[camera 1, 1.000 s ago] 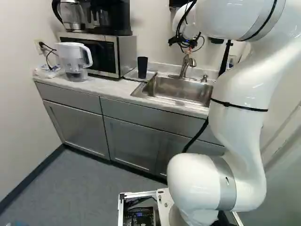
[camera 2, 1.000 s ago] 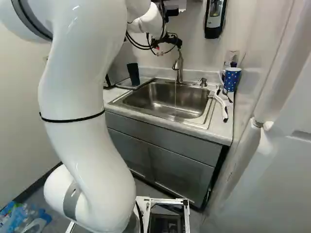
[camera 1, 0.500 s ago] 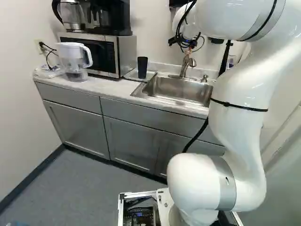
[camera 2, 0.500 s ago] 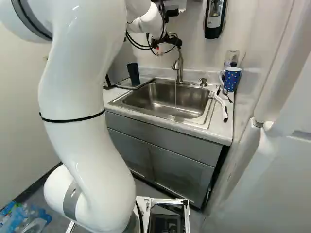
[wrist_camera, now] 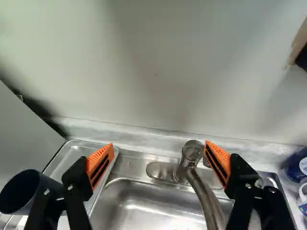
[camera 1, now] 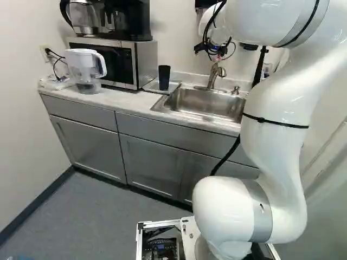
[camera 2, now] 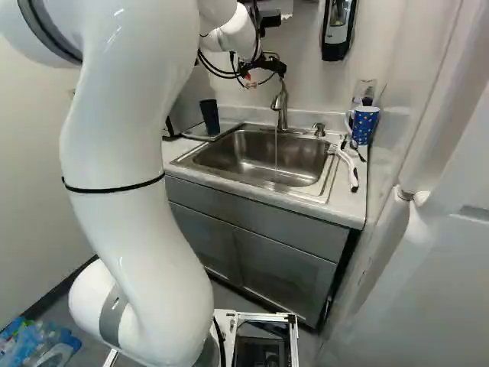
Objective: Rinse the cup and place it in the tray
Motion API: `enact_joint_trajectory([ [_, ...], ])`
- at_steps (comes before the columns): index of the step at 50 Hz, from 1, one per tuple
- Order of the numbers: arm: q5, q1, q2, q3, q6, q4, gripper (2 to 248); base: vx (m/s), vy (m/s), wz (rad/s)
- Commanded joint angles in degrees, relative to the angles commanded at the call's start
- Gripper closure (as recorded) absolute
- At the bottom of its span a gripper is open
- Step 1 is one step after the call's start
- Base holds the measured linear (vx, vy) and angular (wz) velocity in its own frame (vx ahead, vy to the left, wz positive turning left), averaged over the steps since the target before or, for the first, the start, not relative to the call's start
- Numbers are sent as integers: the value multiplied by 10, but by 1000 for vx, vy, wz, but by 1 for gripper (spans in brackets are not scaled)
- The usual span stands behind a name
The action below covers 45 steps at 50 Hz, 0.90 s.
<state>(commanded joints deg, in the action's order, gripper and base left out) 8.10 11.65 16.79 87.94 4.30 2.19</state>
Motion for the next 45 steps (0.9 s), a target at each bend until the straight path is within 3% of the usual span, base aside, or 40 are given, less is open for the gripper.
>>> enact_joint_trajectory([
  [45, 29, 0, 0, 0, 0, 0, 3, 0, 0, 0],
])
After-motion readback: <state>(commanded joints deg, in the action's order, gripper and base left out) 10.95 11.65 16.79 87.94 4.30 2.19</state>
